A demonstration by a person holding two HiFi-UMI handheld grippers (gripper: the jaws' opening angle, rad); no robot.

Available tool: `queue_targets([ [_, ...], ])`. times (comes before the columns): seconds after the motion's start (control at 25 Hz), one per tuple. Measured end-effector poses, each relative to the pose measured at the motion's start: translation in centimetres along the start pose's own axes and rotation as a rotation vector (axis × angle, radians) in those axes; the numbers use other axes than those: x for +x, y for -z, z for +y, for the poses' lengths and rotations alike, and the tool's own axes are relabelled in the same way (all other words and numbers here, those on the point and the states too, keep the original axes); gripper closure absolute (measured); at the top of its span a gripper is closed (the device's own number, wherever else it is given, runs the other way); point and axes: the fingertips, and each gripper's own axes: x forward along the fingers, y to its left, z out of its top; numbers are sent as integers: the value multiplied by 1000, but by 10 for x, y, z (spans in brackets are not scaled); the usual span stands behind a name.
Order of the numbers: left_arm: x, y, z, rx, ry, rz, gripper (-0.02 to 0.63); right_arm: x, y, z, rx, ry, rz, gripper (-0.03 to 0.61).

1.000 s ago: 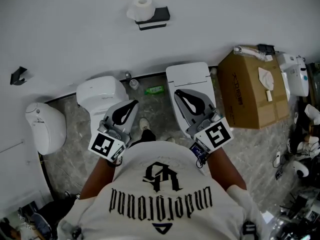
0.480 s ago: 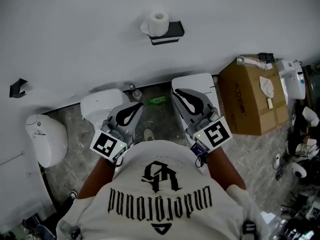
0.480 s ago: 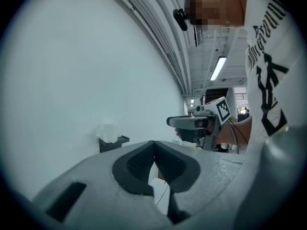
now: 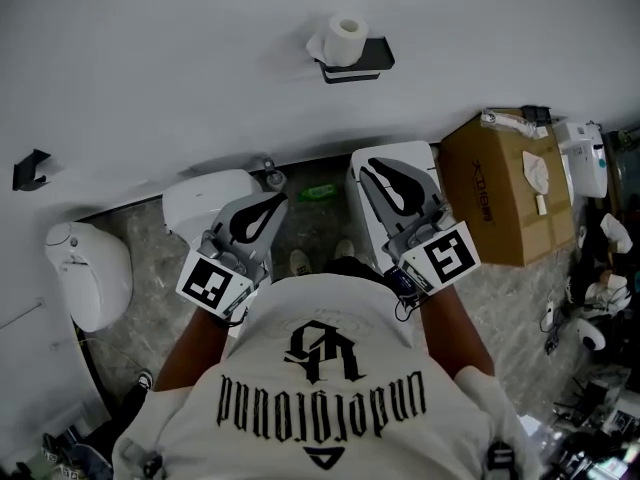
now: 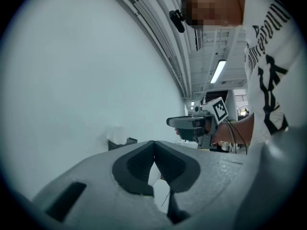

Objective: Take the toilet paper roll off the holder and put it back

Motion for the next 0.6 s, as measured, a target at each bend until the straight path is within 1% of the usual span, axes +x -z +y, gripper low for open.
queue_targets([
  [0.08, 0, 0, 2, -18, 4, -5, 601, 1, 4, -3, 10, 10, 4, 561],
  [0.24, 5, -2, 8, -8, -5, -6, 601, 4, 5, -13, 10, 26, -8, 555],
  [0.32, 6, -4, 12, 1, -17, -10, 600, 6, 6, -22, 12, 33, -8, 523],
  [0.44, 10, -6, 18, 11, -32, -17, 601, 12, 8, -35, 22, 45, -18, 499],
  [0.6, 16, -4, 27, 37, -44, 18, 600, 26, 9, -46, 24, 37, -22, 472],
])
